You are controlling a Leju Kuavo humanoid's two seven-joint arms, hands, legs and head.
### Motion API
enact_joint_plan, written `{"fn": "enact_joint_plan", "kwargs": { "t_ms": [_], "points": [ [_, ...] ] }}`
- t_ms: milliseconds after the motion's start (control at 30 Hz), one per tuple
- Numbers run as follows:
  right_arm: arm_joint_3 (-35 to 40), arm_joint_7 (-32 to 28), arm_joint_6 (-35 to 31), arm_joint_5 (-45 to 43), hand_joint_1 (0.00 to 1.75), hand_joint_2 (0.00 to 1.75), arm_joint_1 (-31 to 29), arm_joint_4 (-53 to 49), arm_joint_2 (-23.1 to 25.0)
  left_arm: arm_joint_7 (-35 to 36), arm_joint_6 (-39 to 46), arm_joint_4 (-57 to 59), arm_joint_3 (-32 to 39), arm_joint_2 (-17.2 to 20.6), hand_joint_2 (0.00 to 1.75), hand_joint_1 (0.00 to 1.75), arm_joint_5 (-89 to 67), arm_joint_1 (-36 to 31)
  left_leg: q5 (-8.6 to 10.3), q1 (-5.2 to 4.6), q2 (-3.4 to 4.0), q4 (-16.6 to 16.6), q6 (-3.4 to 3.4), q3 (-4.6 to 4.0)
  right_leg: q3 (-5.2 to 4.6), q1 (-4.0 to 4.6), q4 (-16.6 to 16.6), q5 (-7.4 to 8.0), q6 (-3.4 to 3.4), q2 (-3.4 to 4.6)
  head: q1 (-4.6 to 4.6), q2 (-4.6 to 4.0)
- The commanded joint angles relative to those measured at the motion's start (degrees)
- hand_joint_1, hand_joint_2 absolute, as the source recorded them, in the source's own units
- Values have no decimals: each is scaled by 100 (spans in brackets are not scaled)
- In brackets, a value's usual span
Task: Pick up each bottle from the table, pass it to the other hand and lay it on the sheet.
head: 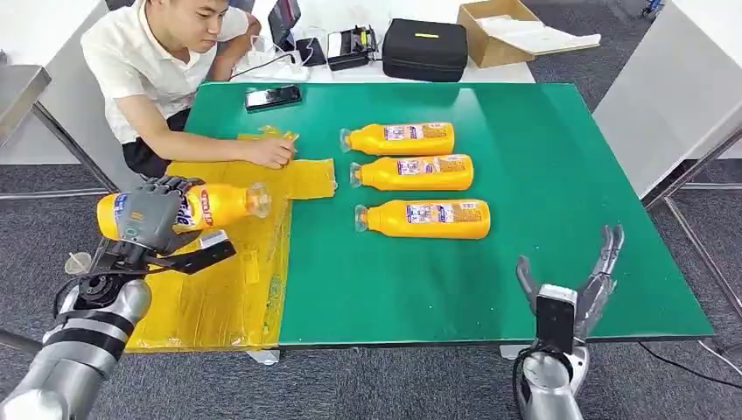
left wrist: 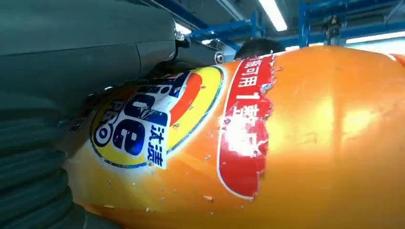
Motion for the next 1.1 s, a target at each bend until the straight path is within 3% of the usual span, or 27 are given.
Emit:
{"fn": "enact_joint_plan", "kwargs": {
  "t_ms": [33, 233, 333, 500, 800, 867, 900, 933, 967, 1100],
  "points": [
    [41, 6, -481, -1, 0, 175, -24, -24, -3, 27, 8, 765, -331, 98, 175, 175, -15, -460, -10, 6, 2, 4, -1, 18, 23, 10, 0, -10, -20, -6, 0, 0],
    [599, 6, -481, -318, 0, 175, -242, 314, -190, -61, -221, 1633, -509, -366, 175, 175, -29, -553, -10, 6, 3, 2, 0, 28, 32, 11, -4, -9, -23, -5, 0, 0],
    [741, 6, -386, -412, 0, 175, -318, 473, -261, 258, -380, 2062, -777, -492, 175, 175, -362, -730, -8, 4, 4, -2, 2, 29, 33, 9, -7, -7, -19, -4, 0, 0],
    [929, 6, -211, -524, 0, 175, -450, 680, -264, -42, -1078, 2512, -251, -873, 175, 175, 481, -791, -11, 9, -6, 4, 2, 25, 36, 13, -7, -9, -20, -10, 0, 0],
    [981, 6, -140, -630, 0, 175, -385, 672, -293, -197, -1350, 2491, -163, -1014, 175, 171, 773, -592, -14, 3, -1, 0, 1, 31, 38, 8, -6, -12, -21, -2, 0, 0],
    [998, 6, -155, -619, 0, 175, -375, 686, -316, -119, -1305, 2492, -221, -1024, 175, 154, 717, -533, -17, 6, 5, 1, 1, 38, 45, 12, -7, -12, -24, 3, 0, 0],
    [1003, 6, -159, -624, 0, 175, -375, 696, -326, -71, -1324, 2527, -272, -1029, 175, 113, 672, -510, -11, 3, 0, -4, 2, 30, 39, 9, -10, -8, -18, 0, 0, 0],
    [1003, 6, -159, -624, 0, 175, -375, 696, -326, -71, -1324, 2527, -272, -1029, 175, 16, 672, -510, -6, 1, -3, -4, 2, 19, 26, 5, -8, -4, -12, 0, 0, 0],
    [1007, 6, -171, -620, 0, 175, -384, 713, -336, 11, -1364, 2584, -286, -1048, 175, 0, 666, -495, -11, 3, 3, -3, 2, 28, 36, 8, -9, -7, -18, 3, 0, 0],
    [1015, 6, -155, -620, 0, 175, -402, 725, -343, 44, -1818, 2703, -314, -1050, 175, 0, 725, -626, -14, 4, 6, -1, 1, 34, 43, 10, -8, -9, -22, 6, 0, 0]
  ]
}}
